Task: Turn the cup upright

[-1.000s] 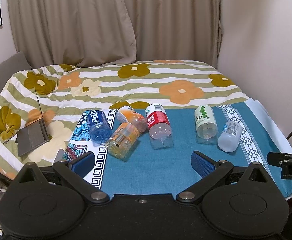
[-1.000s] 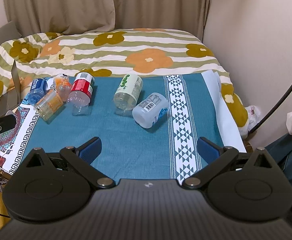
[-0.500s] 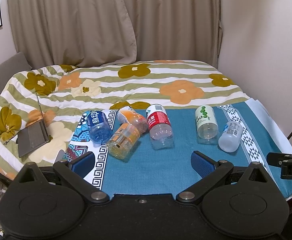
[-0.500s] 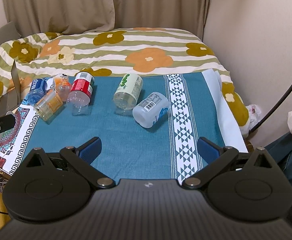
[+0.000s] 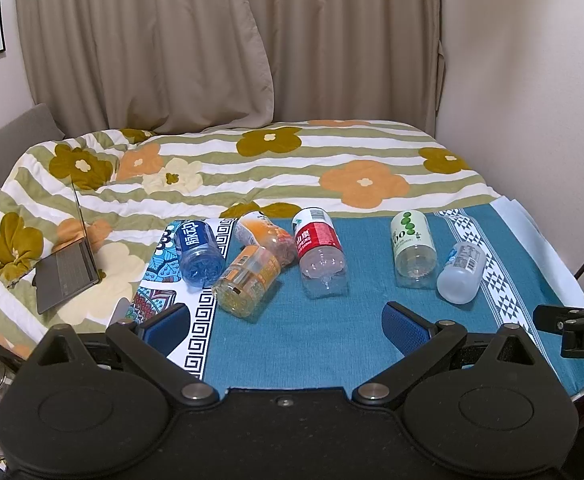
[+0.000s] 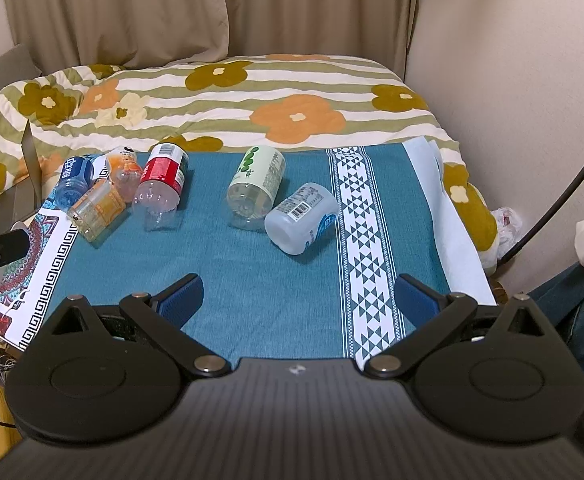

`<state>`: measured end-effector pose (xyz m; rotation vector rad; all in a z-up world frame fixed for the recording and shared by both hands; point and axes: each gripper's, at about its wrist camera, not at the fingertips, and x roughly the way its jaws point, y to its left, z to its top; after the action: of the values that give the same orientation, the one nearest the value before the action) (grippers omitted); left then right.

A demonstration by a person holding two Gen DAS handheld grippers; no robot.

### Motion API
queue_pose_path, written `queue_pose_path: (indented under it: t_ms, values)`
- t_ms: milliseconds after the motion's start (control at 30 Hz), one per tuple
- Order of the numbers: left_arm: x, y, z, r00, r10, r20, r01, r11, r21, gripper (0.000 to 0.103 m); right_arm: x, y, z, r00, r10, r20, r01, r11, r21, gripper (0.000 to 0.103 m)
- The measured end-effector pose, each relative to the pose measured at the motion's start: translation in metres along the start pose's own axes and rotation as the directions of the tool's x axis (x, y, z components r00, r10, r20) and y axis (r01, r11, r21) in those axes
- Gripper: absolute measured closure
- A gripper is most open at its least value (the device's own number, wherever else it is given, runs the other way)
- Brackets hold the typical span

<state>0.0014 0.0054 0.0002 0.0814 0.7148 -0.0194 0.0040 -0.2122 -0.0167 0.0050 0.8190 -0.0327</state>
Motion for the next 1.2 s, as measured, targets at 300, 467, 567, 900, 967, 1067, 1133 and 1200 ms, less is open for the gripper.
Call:
queue_pose_path:
  t_ms: [300, 467, 567, 900, 967, 1067, 1133, 1200]
  values:
    - [-0.0001, 0.0004, -0.0001, 1.0, 0.0, 0.002, 0.0, 1.0, 0.0, 0.0, 0.0037, 0.0008, -0.0027, 1.0, -0.001, 0.0, 0.001, 1.0, 0.003, 0.0]
    - [0.0003, 0.0015, 0.0002, 1.0, 0.001, 0.001, -0.001, 1.0, 0.0, 0.0, 0.0036, 0.0011, -0.0032, 1.0, 0.001, 0.001, -0.001, 1.0, 0.003, 0.0]
    - [0.0004, 0.0015, 0.0002, 1.0, 0.001, 0.002, -0.001, 1.0, 0.0, 0.0, 0.0035, 0.0011, -0.0032, 1.0, 0.001, 0.001, -0.001, 1.0, 0.003, 0.0]
    - [-0.0001, 0.0048, -0.0006, 1.0, 0.001, 0.006, -0.001, 1.0, -0.003, 0.0, 0.0035, 0.0009, -0.0028, 1.0, 0.002, 0.0, -0.002, 1.0, 0.004, 0.0]
    - [-0.0001, 0.0049, -0.0005, 1.0, 0.001, 0.005, -0.001, 1.0, -0.003, 0.0, 0.0038, 0.0011, -0.0032, 1.0, 0.001, 0.001, -0.001, 1.0, 0.004, 0.0]
    - [0.0, 0.0056, -0.0004, 1.0, 0.002, 0.006, -0.002, 1.0, -0.003, 0.0, 0.0034, 0.0007, -0.0026, 1.0, 0.002, 0.0, -0.002, 1.0, 0.005, 0.0]
    - [-0.0005, 0.0065, -0.0005, 1.0, 0.003, 0.006, -0.003, 1.0, -0.004, 0.0, 0.0034, 0.0006, -0.0025, 1.0, 0.003, 0.0, -0.003, 1.0, 0.005, 0.0]
    - [-0.002, 0.0079, -0.0004, 1.0, 0.005, 0.004, -0.005, 1.0, -0.007, 0.0, 0.0034, 0.0006, -0.0024, 1.0, 0.002, 0.0, -0.002, 1.0, 0.004, 0.0]
